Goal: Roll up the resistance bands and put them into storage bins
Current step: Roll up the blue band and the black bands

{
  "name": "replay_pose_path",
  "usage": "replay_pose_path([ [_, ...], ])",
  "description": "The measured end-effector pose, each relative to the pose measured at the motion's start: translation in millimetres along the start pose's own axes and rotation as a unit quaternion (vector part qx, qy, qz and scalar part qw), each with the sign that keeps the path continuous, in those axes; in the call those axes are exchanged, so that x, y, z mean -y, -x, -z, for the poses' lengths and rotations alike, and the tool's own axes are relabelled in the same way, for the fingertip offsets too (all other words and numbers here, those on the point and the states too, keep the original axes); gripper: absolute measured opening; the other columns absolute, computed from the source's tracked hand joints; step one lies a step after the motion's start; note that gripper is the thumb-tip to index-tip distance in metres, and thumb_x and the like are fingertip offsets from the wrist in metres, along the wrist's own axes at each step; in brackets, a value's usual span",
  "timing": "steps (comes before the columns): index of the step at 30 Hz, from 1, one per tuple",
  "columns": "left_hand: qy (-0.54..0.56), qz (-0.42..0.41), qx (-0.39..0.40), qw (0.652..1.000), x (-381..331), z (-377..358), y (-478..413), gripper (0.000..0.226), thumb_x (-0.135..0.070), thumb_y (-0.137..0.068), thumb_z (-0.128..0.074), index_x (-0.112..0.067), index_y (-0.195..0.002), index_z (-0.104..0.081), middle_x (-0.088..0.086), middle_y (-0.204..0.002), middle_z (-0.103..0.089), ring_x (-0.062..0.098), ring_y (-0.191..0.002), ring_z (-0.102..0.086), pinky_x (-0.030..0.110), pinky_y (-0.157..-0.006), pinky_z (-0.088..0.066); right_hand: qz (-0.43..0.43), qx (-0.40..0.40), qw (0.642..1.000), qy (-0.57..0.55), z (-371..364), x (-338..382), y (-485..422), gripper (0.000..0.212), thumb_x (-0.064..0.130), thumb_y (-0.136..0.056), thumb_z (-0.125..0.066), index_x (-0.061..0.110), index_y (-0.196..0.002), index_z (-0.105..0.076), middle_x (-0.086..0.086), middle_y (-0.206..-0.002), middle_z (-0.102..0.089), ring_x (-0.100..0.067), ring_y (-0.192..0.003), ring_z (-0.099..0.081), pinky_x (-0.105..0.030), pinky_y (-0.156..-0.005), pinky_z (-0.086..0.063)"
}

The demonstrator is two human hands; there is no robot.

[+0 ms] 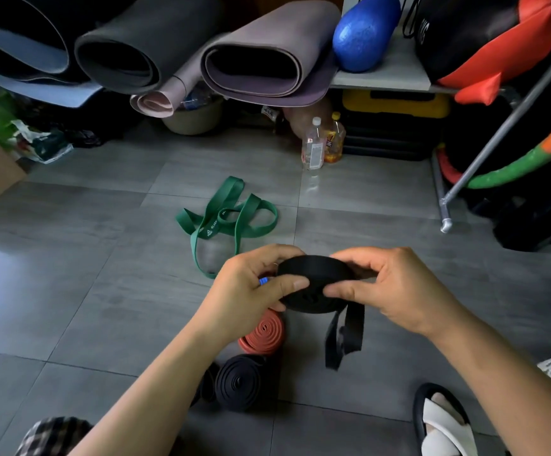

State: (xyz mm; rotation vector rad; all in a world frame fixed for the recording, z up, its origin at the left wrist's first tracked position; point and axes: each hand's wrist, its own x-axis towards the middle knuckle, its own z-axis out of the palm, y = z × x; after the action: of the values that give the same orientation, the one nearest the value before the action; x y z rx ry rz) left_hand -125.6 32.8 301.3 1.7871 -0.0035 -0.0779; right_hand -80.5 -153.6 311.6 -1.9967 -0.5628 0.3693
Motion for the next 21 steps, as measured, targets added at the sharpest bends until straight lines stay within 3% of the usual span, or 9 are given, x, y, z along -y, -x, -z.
replay_pose_path([
  [4,0.126,0.001,-0.045,0.991,-2,-2,2,0.023,-0.002,-0.075,-0.063,-0.017,-0.093,-0.062,0.006,-0.083,-0.067,0.02,-0.071,-0.063,0.028,-0.057,-0.057,-0.007,-0.003,0.998,-0.063,5,1,-1,0.04,0.033,-0.056,-0.072,0.036,-0.095,-0.063,0.019,-0.096,-0.069,0.003,-0.092,-0.064,-0.012,-0.085,-0.047],
  [8,0.234,0.047,-0.042,0.97,-1,-3,1,0.03,-0.015,-0.068,-0.06,-0.012,-0.098,-0.06,-0.003,-0.083,-0.07,0.016,-0.075,-0.066,0.031,-0.058,-0.059,-0.018,-0.013,0.993,-0.116,8,0,-1,0.035,0.024,-0.061,-0.069,0.028,-0.095,-0.063,0.014,-0.094,-0.071,-0.001,-0.09,-0.066,-0.012,-0.08,-0.049],
  [10,0.155,0.061,0.01,0.986,5,3,-3,0.027,-0.012,-0.074,-0.063,-0.018,-0.1,-0.061,-0.008,-0.087,-0.071,0.012,-0.082,-0.066,0.028,-0.068,-0.058,-0.034,-0.004,0.997,-0.063,11,-2,0,0.034,0.023,-0.065,-0.073,0.028,-0.098,-0.065,0.011,-0.092,-0.072,-0.003,-0.088,-0.067,-0.018,-0.081,-0.051],
  [13,-0.067,0.014,0.067,0.995,14,8,-6,0.038,-0.023,-0.071,-0.074,-0.035,-0.105,-0.061,-0.022,-0.101,-0.067,-0.003,-0.099,-0.06,0.015,-0.087,-0.046,-0.024,0.016,0.985,0.17,8,-7,1,0.03,0.027,-0.073,-0.075,0.027,-0.102,-0.068,0.005,-0.085,-0.072,-0.013,-0.082,-0.066,-0.033,-0.079,-0.051],
  [15,-0.105,-0.015,0.072,0.992,15,4,-6,0.031,-0.019,-0.071,-0.072,-0.033,-0.097,-0.064,-0.024,-0.087,-0.067,-0.008,-0.082,-0.06,0.01,-0.078,-0.045,-0.005,0.022,0.973,0.23,0,-6,1,0.03,0.031,-0.074,-0.073,0.027,-0.103,-0.067,0.003,-0.085,-0.071,-0.017,-0.081,-0.064,-0.036,-0.077,-0.049],
  [17,-0.061,-0.02,0.043,0.997,13,1,-6,0.027,-0.007,-0.074,-0.072,-0.029,-0.089,-0.065,-0.012,-0.078,-0.069,-0.001,-0.071,-0.06,0.015,-0.072,-0.049,0.009,0.01,0.981,0.193,-2,-5,0,0.032,0.03,-0.073,-0.074,0.029,-0.104,-0.067,0.005,-0.089,-0.072,-0.014,-0.085,-0.064,-0.035,-0.08,-0.049],
  [19,0.037,-0.015,0.015,0.999,9,2,-4,0.026,-0.005,-0.07,-0.073,-0.022,-0.089,-0.066,0.0,-0.079,-0.072,0.008,-0.072,-0.064,0.023,-0.073,-0.054,0.005,-0.011,0.997,0.076,1,-3,-1,0.035,0.025,-0.07,-0.076,0.032,-0.103,-0.065,0.008,-0.092,-0.072,-0.006,-0.088,-0.065,-0.025,-0.082,-0.05],
  [21,0.147,-0.011,-0.003,0.989,5,3,-2,0.028,-0.002,-0.065,-0.075,-0.012,-0.089,-0.064,0.0,-0.077,-0.072,0.01,-0.069,-0.066,0.023,-0.065,-0.056,-0.006,-0.018,0.998,-0.064,6,0,-1,0.034,0.023,-0.065,-0.073,0.029,-0.097,-0.065,0.011,-0.09,-0.072,-0.001,-0.086,-0.066,-0.016,-0.078,-0.05],
])
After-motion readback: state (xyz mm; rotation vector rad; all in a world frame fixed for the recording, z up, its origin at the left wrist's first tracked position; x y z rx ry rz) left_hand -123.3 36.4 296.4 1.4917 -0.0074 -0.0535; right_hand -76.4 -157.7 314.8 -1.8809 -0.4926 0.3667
